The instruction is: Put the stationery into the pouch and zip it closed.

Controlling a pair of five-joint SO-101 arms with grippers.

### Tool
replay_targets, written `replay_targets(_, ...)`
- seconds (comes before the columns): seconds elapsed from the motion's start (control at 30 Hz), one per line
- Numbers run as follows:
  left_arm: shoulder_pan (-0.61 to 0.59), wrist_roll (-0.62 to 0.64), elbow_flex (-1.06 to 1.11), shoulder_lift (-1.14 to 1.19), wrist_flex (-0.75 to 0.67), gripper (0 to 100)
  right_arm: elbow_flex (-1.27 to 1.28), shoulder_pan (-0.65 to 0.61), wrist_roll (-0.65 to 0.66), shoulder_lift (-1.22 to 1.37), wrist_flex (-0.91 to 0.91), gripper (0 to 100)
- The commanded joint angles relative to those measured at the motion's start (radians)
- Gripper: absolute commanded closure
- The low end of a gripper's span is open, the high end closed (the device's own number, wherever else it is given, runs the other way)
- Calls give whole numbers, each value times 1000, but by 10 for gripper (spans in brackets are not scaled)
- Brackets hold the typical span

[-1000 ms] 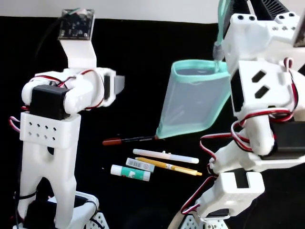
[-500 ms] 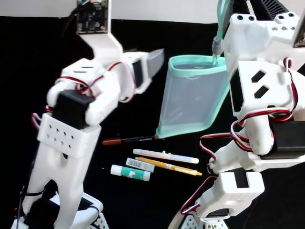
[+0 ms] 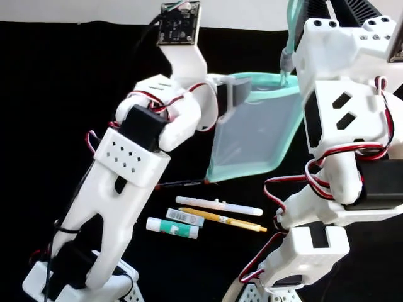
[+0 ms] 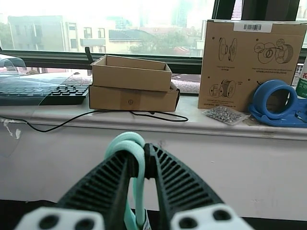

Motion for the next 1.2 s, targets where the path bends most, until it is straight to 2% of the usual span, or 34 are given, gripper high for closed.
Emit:
replay_targets(0.0, 8, 6, -8, -25, 9, 780, -96, -10, -11, -31, 1, 992)
replay_targets(0.57, 16, -2, -8, -59, 341, 807, -96, -10, -11, -31, -4, 992)
replay_targets(0.83, 16, -2, -4, -85, 347, 984, -96, -10, -11, -31, -5, 992)
replay_targets(1.0, 18, -2, -4, -77, 347, 992, -96, -10, -11, -31, -5, 992)
replay_targets(1.1, 58, -8, -2, -77, 347, 992, -96, -8, -11, -31, -5, 992)
replay_targets(1.17, 101, -66, -2, -77, 348, 992, -96, -8, -11, -31, -5, 992)
